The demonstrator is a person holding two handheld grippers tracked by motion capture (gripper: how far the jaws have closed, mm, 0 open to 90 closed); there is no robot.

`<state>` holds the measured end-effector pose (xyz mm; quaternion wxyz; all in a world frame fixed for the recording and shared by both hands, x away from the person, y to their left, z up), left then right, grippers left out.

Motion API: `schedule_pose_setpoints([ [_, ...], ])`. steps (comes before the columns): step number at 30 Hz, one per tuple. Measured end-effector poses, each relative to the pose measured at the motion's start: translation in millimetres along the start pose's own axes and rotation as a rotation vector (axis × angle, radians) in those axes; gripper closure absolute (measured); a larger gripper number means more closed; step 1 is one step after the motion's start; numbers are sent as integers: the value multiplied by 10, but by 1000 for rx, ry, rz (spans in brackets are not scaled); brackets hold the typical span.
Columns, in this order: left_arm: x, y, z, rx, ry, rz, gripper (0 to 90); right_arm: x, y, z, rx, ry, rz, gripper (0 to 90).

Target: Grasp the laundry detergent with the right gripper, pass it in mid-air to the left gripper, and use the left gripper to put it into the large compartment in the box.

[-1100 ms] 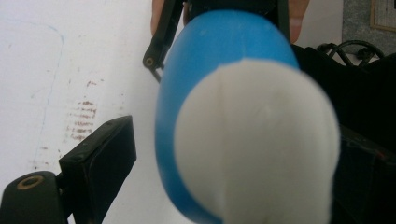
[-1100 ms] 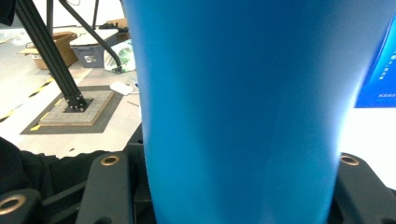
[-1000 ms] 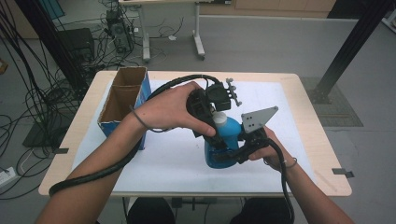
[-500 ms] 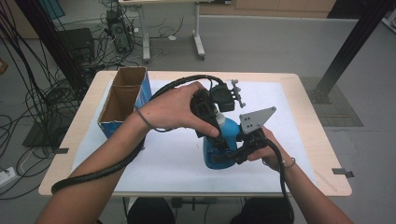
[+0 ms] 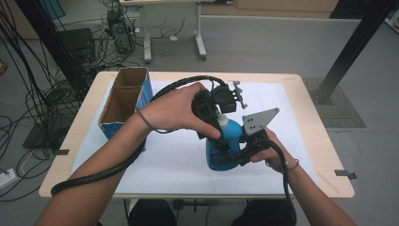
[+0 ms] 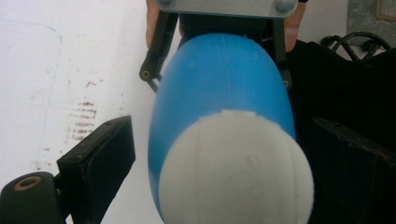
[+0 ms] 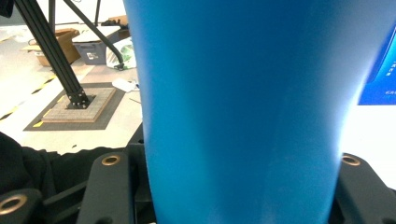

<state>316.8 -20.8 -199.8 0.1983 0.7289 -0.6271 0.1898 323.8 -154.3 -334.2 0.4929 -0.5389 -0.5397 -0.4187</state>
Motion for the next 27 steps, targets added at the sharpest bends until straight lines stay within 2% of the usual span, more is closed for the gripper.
schedule_pose_setpoints([
  [27,12,2,-9,6,-2,6,94,-11,0,9,-3,-5,-4,433],
])
Point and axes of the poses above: each handheld gripper's, and its own axes: z roughly forward along the jaws, x roughly out of its top, y roughly to its right, the point moved 2 cm from there along z, roughly forward along the jaws, and after that the axes turned 11 degrees about y, right-handed, at the moved point
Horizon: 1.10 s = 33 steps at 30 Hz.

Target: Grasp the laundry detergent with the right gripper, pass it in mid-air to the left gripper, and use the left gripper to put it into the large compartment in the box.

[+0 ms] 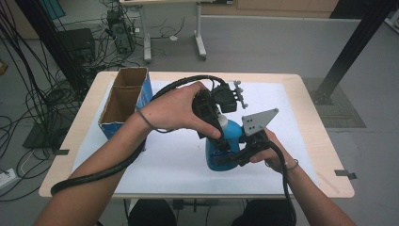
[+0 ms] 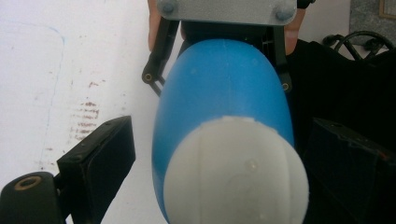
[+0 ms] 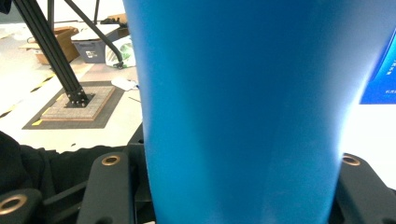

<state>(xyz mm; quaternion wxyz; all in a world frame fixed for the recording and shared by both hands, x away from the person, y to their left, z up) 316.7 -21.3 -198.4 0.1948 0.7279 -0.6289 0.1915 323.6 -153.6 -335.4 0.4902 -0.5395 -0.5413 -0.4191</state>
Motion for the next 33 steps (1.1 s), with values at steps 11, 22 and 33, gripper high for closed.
schedule_pose_setpoints([
  [11,-6,5,-9,5,3,-3,95,11,-7,3,4,1,-3,433],
  [22,-9,14,-17,6,-6,-3,95,15,-17,11,6,0,-5,433],
  [33,4,36,-13,12,-15,5,94,16,-22,2,3,-2,-5,433],
])
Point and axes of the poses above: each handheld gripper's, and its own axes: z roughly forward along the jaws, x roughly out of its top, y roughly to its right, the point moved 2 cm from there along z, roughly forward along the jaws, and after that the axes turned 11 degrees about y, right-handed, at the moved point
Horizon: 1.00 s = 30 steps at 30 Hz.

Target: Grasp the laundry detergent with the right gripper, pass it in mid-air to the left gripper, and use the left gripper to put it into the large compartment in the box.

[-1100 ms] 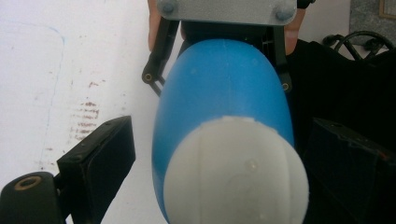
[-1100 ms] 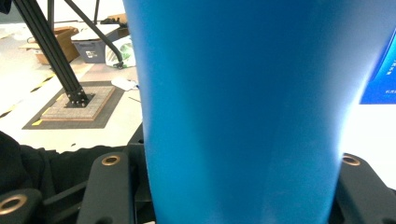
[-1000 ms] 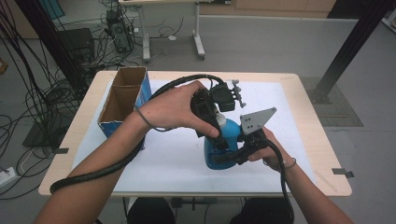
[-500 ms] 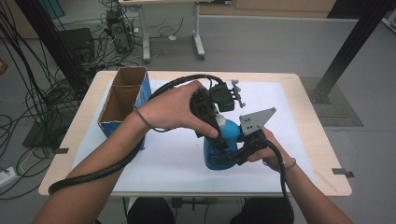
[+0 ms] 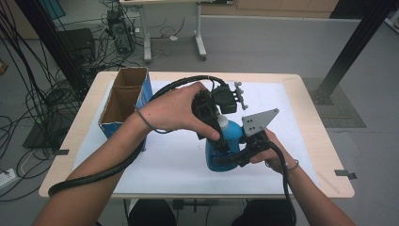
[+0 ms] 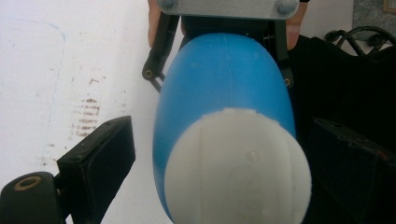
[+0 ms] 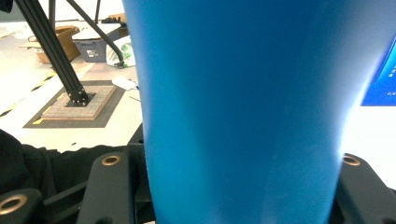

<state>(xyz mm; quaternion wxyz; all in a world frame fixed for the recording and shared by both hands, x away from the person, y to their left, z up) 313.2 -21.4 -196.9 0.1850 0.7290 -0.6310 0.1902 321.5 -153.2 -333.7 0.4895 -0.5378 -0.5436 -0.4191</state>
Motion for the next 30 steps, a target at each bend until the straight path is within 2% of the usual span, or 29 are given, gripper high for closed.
schedule_pose_setpoints([
  [14,41,16,19,11,-22,17,100,4,3,-6,1,7,-3,433],
  [30,105,28,50,21,-74,45,162,3,-3,0,8,1,-2,433],
])
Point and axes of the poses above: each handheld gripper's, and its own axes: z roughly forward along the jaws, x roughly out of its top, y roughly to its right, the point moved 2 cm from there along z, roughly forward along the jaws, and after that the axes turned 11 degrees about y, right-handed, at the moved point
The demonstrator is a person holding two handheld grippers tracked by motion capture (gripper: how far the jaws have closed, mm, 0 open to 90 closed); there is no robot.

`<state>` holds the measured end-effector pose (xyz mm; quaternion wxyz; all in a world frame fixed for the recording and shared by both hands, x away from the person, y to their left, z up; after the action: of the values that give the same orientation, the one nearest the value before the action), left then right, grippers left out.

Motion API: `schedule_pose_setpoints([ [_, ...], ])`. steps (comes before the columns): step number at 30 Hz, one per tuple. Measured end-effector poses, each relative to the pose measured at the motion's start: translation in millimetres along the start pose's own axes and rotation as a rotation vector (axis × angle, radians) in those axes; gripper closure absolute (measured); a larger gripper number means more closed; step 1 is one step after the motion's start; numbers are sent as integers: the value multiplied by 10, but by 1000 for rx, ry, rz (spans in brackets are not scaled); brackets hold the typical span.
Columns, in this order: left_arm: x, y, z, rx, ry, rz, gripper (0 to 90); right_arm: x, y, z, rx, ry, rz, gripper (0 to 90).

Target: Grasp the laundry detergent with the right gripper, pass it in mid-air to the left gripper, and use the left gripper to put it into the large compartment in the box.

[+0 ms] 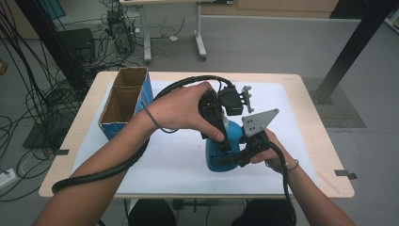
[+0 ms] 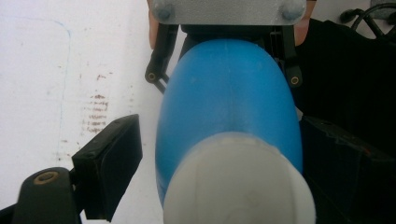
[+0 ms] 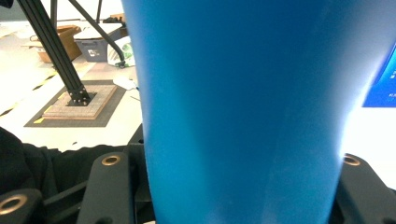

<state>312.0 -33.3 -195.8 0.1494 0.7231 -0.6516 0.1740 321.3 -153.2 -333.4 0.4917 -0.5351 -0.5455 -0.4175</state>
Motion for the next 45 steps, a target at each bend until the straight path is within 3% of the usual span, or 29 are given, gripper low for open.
schedule_pose_setpoints([
  [27,41,13,20,8,-54,17,371,-6,3,8,-3,-7,-9,433],
  [36,72,34,15,18,-70,18,375,-1,0,0,-2,-2,-14,433],
  [45,67,37,17,22,-56,3,377,-4,-3,-2,2,3,-11,433],
])
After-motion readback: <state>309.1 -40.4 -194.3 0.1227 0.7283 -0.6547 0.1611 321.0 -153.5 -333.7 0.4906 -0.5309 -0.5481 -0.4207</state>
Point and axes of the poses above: each handheld gripper's, and its own axes: z roughly forward along the jaws, x roughly out of its top, y roughly to its right, the point moved 2 cm from there along z, roughly forward along the jaws, and after that the axes turned 11 degrees about y, right-handed, at the moved point
